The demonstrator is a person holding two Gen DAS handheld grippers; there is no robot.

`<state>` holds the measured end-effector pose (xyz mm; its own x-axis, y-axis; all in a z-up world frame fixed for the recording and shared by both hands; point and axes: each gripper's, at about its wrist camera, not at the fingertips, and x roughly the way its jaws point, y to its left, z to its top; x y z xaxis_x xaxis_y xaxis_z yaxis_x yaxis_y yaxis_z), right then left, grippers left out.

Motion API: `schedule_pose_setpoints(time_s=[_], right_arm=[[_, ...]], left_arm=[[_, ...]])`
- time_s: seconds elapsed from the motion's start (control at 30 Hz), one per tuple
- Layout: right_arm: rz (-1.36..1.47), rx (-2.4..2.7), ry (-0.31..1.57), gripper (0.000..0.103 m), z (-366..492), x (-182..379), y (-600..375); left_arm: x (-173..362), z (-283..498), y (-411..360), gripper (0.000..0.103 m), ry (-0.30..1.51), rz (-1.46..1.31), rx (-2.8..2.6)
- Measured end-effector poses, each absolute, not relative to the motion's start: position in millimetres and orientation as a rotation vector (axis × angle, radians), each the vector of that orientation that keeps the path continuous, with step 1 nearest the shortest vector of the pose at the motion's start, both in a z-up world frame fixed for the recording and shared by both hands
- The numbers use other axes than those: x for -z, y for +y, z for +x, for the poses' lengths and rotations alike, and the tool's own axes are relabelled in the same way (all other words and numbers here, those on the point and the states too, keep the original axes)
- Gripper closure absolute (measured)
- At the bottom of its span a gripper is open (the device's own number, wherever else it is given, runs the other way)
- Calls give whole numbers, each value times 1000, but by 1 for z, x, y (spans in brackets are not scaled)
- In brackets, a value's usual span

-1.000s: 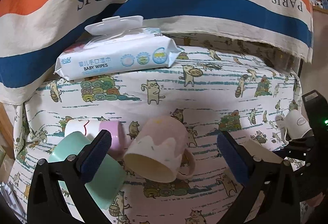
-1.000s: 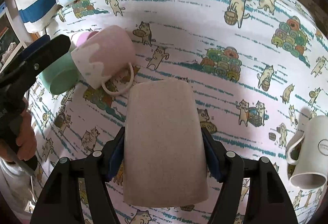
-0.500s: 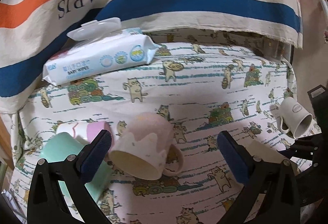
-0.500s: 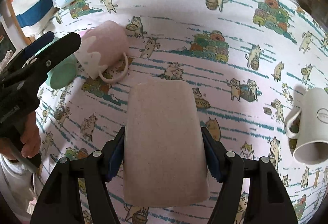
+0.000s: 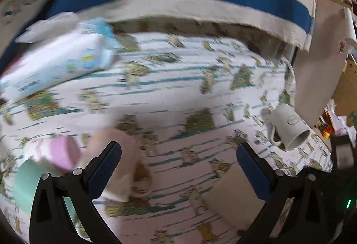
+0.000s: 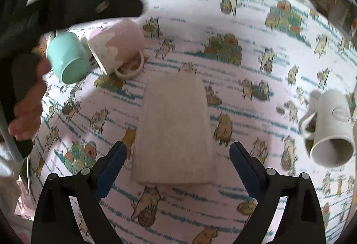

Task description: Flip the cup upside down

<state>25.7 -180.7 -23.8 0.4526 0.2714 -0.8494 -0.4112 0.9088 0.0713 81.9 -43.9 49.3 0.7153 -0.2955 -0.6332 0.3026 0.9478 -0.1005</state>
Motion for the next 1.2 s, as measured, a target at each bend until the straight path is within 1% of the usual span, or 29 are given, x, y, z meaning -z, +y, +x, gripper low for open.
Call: schedule_pose_setpoints(time_s=[0.17, 0.37, 0.6, 0.8, 1.2], right_arm=[[-114, -411, 1029, 9, 15, 32, -191], [-57, -396, 1039, 9, 14, 32, -208], [-45, -372, 1041, 9, 16, 34, -221], [-40, -331, 1045, 9, 22, 34, -234], [-18, -229, 1011, 9, 44, 24, -257]], left_arm=[[-34, 103, -86, 1, 808, 81, 394], [-11, 120, -106, 8, 918, 113, 415], [1, 121, -92, 10, 958, 128, 369], [-1, 112, -78, 10, 960, 122, 358], [2, 77, -48, 10, 1006, 45, 393]])
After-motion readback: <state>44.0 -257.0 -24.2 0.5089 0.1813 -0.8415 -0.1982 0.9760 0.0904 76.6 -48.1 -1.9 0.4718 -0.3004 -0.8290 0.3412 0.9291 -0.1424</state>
